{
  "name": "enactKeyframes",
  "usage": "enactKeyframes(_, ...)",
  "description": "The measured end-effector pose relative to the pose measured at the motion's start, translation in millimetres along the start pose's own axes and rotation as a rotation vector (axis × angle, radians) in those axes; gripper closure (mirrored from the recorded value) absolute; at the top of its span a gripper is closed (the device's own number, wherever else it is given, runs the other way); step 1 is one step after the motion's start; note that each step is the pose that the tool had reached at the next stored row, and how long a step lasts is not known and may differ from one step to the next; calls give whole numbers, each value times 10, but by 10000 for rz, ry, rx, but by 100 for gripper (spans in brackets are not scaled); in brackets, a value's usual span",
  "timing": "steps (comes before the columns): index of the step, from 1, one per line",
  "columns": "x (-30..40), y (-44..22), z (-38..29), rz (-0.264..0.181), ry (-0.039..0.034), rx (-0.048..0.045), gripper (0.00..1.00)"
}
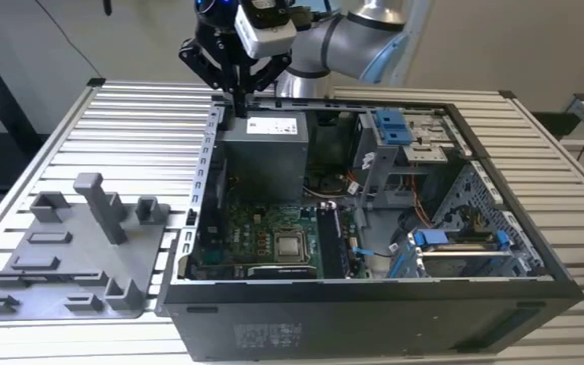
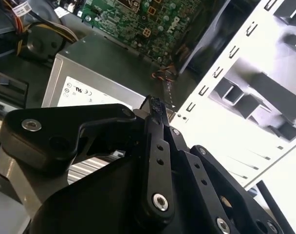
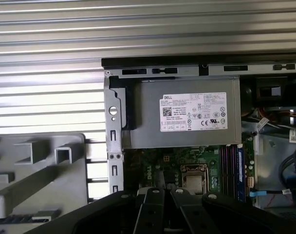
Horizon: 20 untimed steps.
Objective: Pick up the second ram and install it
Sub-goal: 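Reach for the second ram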
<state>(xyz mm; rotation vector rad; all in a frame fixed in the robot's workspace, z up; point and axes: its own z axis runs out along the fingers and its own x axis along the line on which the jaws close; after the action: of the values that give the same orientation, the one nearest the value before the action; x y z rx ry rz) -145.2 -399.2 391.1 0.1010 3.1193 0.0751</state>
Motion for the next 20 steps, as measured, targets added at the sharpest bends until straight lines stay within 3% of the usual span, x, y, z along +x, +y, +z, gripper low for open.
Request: enactKeyframes(20, 202, -13, 8, -48, 3, 0, 89)
